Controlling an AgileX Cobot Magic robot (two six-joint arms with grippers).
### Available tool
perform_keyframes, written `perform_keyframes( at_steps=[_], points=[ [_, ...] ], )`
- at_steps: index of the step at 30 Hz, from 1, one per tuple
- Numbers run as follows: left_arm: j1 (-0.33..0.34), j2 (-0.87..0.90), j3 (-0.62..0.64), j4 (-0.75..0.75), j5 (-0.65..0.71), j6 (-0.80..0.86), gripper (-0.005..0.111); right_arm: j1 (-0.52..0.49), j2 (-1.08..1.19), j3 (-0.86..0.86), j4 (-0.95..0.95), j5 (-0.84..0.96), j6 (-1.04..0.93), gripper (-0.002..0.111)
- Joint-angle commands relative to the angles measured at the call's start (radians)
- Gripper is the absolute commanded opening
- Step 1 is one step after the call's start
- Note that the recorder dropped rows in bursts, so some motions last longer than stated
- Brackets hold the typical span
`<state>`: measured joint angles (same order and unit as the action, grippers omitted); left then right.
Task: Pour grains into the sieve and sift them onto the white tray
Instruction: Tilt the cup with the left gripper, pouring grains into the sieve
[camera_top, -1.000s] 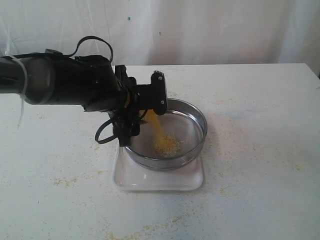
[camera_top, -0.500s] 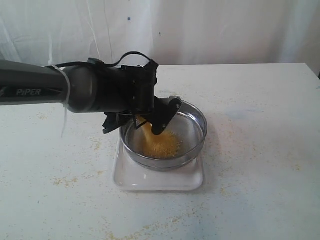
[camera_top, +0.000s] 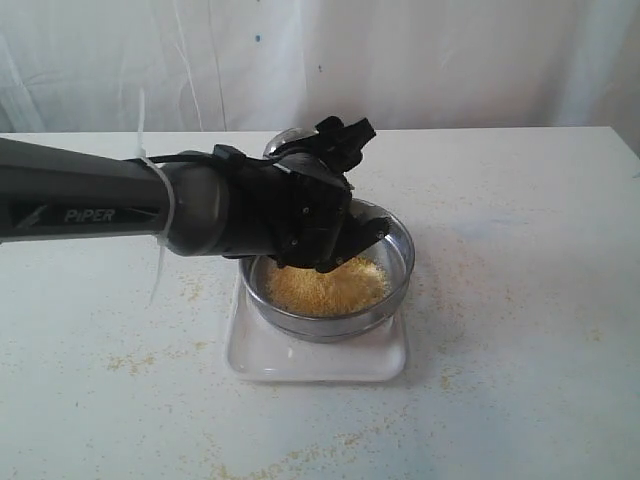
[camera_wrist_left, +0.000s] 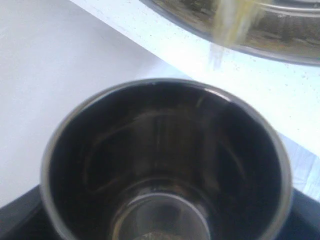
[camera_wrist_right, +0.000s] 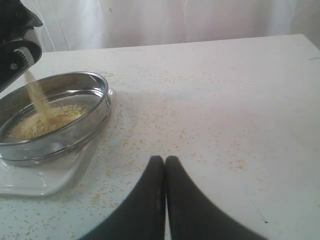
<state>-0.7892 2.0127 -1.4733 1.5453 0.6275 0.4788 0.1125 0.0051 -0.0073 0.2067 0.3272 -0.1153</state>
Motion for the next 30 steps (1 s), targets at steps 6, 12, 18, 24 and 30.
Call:
perform_keyframes(
  at_steps=[6,12,18,24,30],
  points=[
    [-0.044,0.002,-0.006,0.089,0.117,0.012,0.000,-0.004,-0.005,0.007,0.006,-0.008,0.001,0.000],
    [-0.041,0.002,-0.006,0.042,0.169,0.015,0.000,-0.004,-0.005,0.007,0.006,-0.008,0.001,0.000],
    [-0.064,-0.017,-0.006,0.063,0.151,-0.014,0.000,-0.004,-0.005,0.007,0.006,-0.008,0.001,0.000],
    [-0.072,-0.045,-0.006,0.057,0.166,-0.016,0.000,-0.004,-0.005,0.007,0.006,-0.008,0.001,0.000],
    [-0.060,-0.127,-0.006,-0.067,0.263,-0.479,0.000,-0.004,-0.005,0.007,0.006,-0.008,0.001,0.000]
  ],
)
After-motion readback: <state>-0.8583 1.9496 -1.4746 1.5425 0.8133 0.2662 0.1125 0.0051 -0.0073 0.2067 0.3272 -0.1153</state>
